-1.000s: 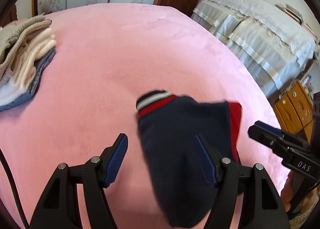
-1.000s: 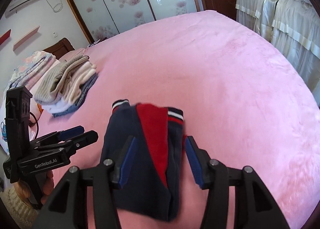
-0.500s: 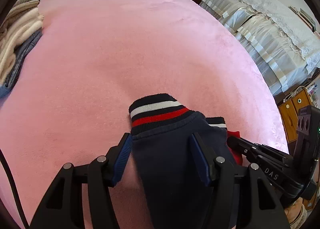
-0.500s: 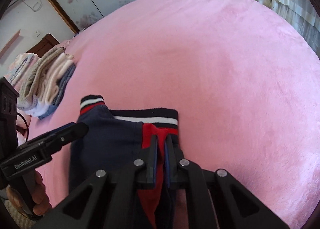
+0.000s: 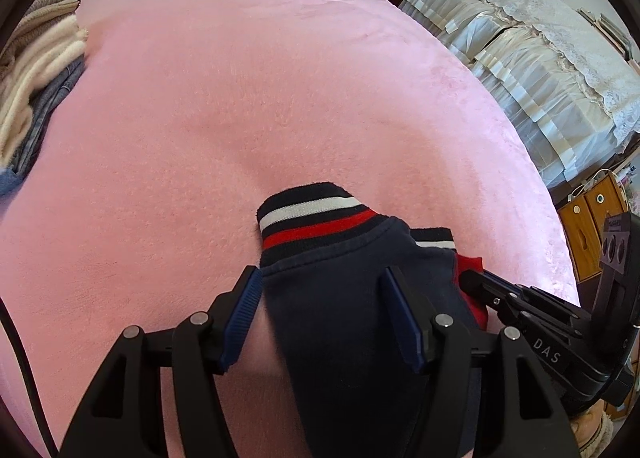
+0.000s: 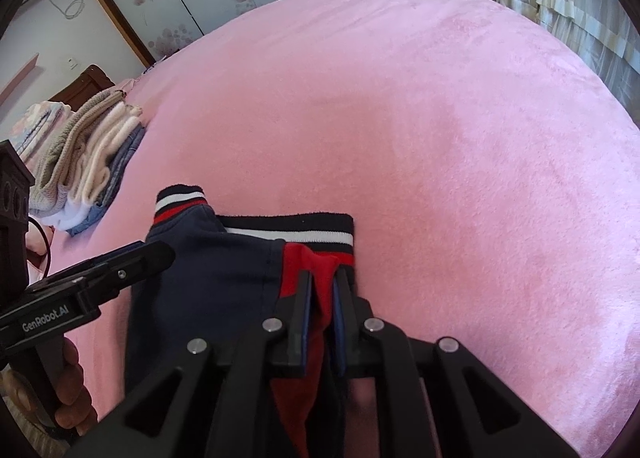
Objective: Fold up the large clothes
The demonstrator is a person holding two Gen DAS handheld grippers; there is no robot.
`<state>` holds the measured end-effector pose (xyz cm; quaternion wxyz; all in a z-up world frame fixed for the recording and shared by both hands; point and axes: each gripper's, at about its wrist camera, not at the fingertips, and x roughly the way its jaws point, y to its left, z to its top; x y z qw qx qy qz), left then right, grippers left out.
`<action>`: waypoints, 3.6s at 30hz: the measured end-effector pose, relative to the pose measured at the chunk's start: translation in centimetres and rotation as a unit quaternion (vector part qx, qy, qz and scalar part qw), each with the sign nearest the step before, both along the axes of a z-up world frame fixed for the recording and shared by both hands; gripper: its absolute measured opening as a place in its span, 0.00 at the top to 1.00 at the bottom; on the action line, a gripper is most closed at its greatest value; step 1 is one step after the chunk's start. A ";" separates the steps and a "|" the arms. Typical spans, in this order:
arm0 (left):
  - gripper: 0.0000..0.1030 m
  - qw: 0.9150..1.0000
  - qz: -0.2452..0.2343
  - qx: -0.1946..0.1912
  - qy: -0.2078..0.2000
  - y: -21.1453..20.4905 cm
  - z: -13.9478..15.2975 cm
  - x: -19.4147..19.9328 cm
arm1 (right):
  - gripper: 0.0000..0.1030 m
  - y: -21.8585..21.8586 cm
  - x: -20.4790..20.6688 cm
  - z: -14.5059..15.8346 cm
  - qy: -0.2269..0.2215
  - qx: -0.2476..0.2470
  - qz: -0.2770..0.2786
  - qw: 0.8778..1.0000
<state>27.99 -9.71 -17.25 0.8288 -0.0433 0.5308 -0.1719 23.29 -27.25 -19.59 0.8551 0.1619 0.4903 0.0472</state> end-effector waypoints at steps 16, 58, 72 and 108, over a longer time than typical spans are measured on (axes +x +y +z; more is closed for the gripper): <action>0.32 0.999 0.016 0.026 -0.010 0.9 6.7 -4.9 | 0.72 -0.5 -6.1 7.9 -0.063 -0.017 -0.009 0.998; 0.21 0.994 -0.016 -0.036 0.105 2.7 1.3 -8.3 | 0.25 -0.8 -9.9 5.7 -0.002 0.011 0.075 0.997; 0.21 0.983 -0.022 -0.103 0.152 2.0 -4.0 -5.8 | 0.25 -1.0 -6.5 0.5 0.041 0.094 0.087 0.991; 0.47 0.989 -0.033 -0.099 0.109 -0.7 -1.6 -6.2 | 0.68 -1.0 -4.6 -3.2 0.051 0.294 0.079 0.951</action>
